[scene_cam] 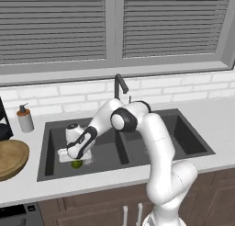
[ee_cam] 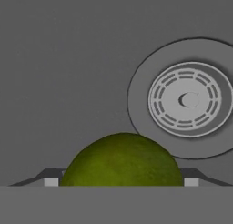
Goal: Pick the lime from the sink and place it in the bowl. Then pick the bowl and place it in the microwave. Then close the microwave door and press the start button.
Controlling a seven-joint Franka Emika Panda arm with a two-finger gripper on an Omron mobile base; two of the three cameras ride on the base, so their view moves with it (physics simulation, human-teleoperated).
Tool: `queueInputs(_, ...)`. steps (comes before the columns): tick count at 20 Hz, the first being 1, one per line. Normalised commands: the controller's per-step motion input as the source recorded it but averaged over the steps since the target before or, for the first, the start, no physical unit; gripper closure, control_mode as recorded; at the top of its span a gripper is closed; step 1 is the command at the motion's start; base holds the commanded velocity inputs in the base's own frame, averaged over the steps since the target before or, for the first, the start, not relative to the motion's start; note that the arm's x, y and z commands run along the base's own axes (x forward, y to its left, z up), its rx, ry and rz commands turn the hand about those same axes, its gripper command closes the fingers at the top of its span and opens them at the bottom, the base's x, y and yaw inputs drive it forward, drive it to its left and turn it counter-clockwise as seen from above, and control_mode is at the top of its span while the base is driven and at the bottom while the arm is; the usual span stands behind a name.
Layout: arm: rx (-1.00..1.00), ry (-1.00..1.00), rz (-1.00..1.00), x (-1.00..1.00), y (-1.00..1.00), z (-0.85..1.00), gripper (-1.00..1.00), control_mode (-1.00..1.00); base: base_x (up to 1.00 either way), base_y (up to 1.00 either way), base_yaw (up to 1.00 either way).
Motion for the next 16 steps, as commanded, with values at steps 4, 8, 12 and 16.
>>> queueInputs(4, 0.00, -0.19, -0.11, -0.59, -0.14, 0.51, 1.00, -1.00, 0.00, 0.00, 0.00)
queueInputs(8, 0.00, -0.20, -0.15, -0.70, -0.32, 0.95, 1.00, -1.00, 0.00, 0.00, 0.00)
queueInputs(12, 0.00, -0.19, -0.12, -0.62, -0.29, 1.00, 1.00, -1.00, 0.00, 0.00, 0.00)
queueInputs(16, 0.00, -0.13, -0.06, -0.60, -0.19, 1.00, 1.00, -1.00, 0.00, 0.00, 0.00)
